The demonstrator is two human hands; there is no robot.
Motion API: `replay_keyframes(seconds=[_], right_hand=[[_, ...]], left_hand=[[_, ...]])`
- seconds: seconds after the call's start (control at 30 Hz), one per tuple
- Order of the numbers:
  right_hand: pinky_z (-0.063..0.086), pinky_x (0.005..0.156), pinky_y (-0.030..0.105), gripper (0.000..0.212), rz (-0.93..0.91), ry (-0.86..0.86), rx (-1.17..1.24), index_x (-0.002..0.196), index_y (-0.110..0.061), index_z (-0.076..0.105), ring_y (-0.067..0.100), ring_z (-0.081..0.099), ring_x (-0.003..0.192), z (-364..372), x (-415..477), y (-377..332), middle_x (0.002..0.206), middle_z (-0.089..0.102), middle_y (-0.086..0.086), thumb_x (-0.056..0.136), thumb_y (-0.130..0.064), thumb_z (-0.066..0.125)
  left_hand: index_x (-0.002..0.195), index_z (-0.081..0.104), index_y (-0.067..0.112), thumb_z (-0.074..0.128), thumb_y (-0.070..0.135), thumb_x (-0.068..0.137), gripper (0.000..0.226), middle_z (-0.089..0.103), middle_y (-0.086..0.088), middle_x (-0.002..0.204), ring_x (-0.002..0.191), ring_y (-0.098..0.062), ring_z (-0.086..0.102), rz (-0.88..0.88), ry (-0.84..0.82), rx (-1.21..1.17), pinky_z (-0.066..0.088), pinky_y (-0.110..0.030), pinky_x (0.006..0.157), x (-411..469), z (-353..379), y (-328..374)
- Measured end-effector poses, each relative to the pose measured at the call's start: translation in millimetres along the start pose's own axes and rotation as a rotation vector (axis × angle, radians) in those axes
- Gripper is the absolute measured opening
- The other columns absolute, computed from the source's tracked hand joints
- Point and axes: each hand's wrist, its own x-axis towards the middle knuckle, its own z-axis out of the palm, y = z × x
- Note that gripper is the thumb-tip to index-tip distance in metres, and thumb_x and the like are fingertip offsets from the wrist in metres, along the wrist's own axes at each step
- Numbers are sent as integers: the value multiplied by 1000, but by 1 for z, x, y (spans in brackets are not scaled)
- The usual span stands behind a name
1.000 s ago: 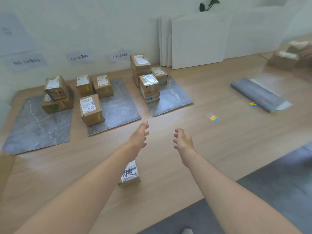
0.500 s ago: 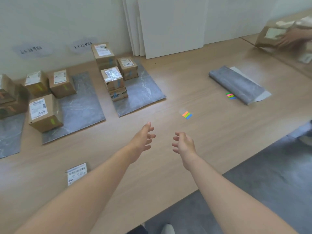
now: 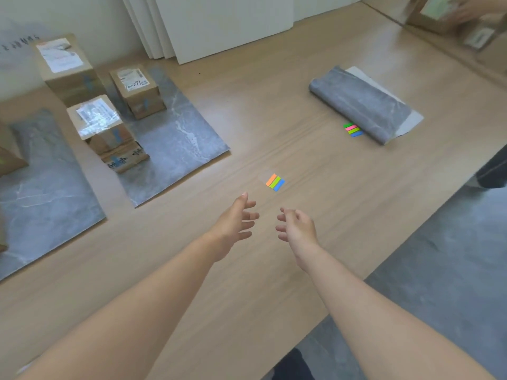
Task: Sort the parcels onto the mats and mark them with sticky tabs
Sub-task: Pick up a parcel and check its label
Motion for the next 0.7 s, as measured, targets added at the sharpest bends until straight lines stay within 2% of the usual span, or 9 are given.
replay_keyframes(seconds=[0.1,0.23,0.3,0.37,0.4,0.47,0.57,0.63,0.7], right_hand=[[57,81,36,14,-41,-21,-24,108,-20,64,18,63,87,-4,30,-1,100,64,0,103,-25,51],[59,86,40,14,-87,-44,-128,102,-26,68,18,70,88,-5,71,-6,97,70,-4,93,-22,60],[58,74,30,15,-107,-40,-178,102,-25,69,17,68,82,-6,89,-9,97,70,-4,91,-19,61],[47,59,12,15,-167,-31,-271,103,-22,69,7,64,73,-7,105,-14,96,68,-8,92,-15,63],[43,56,8,16,-202,-33,-325,104,-22,69,2,62,72,-8,114,-16,96,67,-9,92,-14,64],[41,60,11,20,-275,-45,-447,105,-22,70,0,60,73,-8,132,-19,98,66,-8,90,-11,65],[41,70,21,19,-382,-57,-622,103,-19,73,9,59,73,-3,157,-20,103,66,0,88,-9,68],[45,73,28,16,-434,-78,-700,102,-17,74,14,61,77,0,170,-24,104,65,3,87,-13,75],[47,74,31,22,-455,-111,-756,103,-17,73,18,61,83,2,180,-28,104,63,2,83,-20,82]], left_hand=[[129,59,26,31,58,103,49,66,-4,124,122,-25,57,-28,11,-12,45,-46,108,26,11,6],[130,59,25,32,58,103,50,65,-4,126,121,-25,58,-36,65,-73,45,-46,108,57,20,15],[131,59,24,33,57,103,51,65,-5,127,120,-25,59,-52,90,-99,46,-47,108,69,23,17],[131,59,22,33,55,104,50,65,-6,127,119,-26,60,-55,110,-101,47,-47,107,81,26,21],[130,60,22,33,54,104,49,65,-7,126,118,-27,61,-55,129,-106,48,-47,106,87,27,23],[126,62,22,34,52,104,47,67,-7,125,116,-27,63,-53,166,-131,49,-46,104,100,27,27],[125,63,21,34,51,105,47,68,-7,123,115,-27,64,-53,190,-152,50,-45,103,113,25,32],[125,63,22,33,51,105,47,68,-7,124,115,-27,64,-50,196,-161,50,-45,103,121,24,36],[122,64,22,33,51,105,46,68,-7,124,115,-27,64,-50,206,-169,50,-44,103,127,24,40]])
